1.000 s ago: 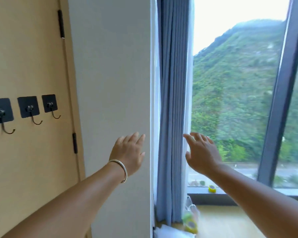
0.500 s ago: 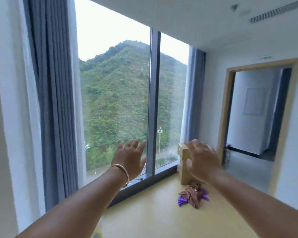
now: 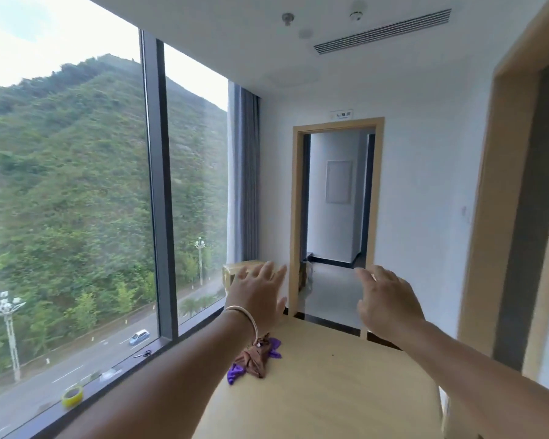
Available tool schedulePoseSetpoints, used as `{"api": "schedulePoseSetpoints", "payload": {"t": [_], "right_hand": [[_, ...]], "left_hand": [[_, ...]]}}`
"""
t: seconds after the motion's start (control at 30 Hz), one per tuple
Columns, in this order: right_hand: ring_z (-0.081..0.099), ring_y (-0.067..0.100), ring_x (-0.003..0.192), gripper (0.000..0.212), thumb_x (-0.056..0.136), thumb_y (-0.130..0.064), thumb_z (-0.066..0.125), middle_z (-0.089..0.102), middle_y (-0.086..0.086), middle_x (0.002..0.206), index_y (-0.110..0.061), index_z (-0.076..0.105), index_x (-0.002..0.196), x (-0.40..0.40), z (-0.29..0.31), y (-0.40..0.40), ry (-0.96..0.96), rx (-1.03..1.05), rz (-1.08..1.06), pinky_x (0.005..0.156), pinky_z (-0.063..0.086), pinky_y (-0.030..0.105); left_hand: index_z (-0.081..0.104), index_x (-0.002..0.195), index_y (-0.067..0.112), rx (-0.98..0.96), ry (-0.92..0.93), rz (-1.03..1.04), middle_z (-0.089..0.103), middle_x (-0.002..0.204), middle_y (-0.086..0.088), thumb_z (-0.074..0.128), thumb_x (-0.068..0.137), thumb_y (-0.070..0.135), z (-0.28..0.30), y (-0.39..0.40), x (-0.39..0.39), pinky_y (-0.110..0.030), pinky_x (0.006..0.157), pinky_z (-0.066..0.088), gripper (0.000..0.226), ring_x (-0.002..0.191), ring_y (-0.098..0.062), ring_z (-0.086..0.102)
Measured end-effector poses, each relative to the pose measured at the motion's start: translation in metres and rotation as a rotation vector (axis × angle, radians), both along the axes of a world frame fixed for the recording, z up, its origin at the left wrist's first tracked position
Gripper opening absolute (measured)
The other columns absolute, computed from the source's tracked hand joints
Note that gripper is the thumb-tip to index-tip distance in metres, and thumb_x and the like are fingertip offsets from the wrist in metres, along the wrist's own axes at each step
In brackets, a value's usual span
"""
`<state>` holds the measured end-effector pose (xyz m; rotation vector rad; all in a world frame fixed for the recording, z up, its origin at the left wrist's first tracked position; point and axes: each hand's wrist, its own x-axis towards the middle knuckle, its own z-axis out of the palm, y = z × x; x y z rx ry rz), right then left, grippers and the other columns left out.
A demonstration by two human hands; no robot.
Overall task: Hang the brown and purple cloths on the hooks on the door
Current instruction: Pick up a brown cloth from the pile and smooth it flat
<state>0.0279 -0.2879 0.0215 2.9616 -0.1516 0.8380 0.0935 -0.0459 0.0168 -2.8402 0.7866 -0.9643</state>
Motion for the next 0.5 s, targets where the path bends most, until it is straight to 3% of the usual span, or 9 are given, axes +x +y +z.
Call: {"api": "schedulePoseSetpoints", "payload": {"t": [0.13, 0.23, 0.5], "right_hand": [[0.038, 0.022, 0.129, 0.059, 0.09, -0.024, 0.044, 0.037, 0.002, 0.145, -0.021, 0.03, 0.147, 0.004, -0.008, -0.059, 0.043, 0.008, -0.106, 0.106, 0.033, 0.034], [0.042, 0.022, 0.124, 0.054, 0.089, -0.02, 0.042, 0.042, 0.001, 0.139, -0.021, 0.034, 0.142, 0.006, -0.011, -0.096, 0.053, 0.025, -0.169, 0.1, 0.037, 0.034], [0.038, 0.022, 0.127, 0.06, 0.089, -0.021, 0.042, 0.038, 0.001, 0.143, -0.024, 0.026, 0.147, 0.034, -0.02, -0.165, 0.108, 0.067, -0.255, 0.098, 0.037, 0.033]], "left_hand": [[0.019, 0.147, 0.024, 0.004, -0.019, -0.091, 0.033, 0.151, -0.003, 0.041, 0.094, 0.048, -0.006, -0.067, 0.022, -0.043, 0.112, 0.025, 0.063, 0.137, -0.023, 0.034], [0.018, 0.148, 0.024, 0.009, -0.025, -0.15, 0.034, 0.15, -0.004, 0.04, 0.094, 0.049, -0.009, -0.11, 0.037, -0.044, 0.111, 0.028, 0.064, 0.136, -0.023, 0.035], [0.017, 0.148, 0.022, 0.048, 0.009, -0.239, 0.032, 0.15, -0.004, 0.039, 0.095, 0.049, -0.019, -0.195, 0.083, -0.045, 0.113, 0.029, 0.063, 0.137, -0.023, 0.033]]}}
